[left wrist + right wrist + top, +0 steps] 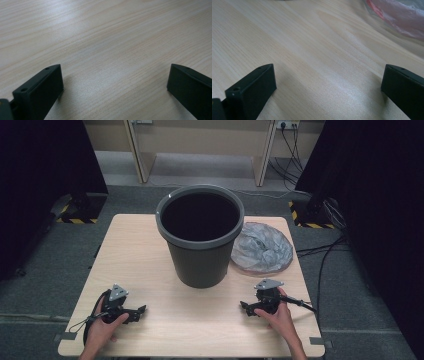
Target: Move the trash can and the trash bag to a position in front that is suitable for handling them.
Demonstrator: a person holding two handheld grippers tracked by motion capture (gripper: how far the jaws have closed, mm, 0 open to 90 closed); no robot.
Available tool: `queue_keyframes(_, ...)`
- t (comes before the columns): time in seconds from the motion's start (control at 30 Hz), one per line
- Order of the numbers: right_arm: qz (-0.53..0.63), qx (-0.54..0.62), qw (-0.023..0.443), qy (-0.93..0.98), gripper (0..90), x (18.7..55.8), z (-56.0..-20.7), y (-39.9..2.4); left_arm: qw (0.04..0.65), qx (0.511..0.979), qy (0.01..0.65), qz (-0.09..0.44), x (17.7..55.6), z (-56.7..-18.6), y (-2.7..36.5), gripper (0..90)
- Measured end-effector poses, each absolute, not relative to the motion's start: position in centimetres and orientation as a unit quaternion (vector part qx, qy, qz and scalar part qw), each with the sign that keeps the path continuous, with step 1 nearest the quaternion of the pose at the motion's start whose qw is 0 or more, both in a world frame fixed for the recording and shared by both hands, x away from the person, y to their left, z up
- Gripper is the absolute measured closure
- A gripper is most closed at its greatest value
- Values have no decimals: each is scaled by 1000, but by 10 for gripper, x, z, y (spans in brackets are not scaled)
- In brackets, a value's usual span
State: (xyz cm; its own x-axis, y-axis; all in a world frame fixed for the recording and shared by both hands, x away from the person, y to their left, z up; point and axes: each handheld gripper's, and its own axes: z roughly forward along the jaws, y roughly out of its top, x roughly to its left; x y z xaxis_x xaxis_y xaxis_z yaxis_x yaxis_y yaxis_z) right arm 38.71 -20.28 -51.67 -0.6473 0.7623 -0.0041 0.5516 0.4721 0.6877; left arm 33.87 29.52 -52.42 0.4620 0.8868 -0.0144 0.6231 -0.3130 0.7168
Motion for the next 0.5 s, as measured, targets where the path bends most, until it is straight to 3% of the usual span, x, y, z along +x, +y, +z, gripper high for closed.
queue_keyframes(0.5,336,390,158,843,9,387,-517,-203,336,786,480,196,339,-524,295,0)
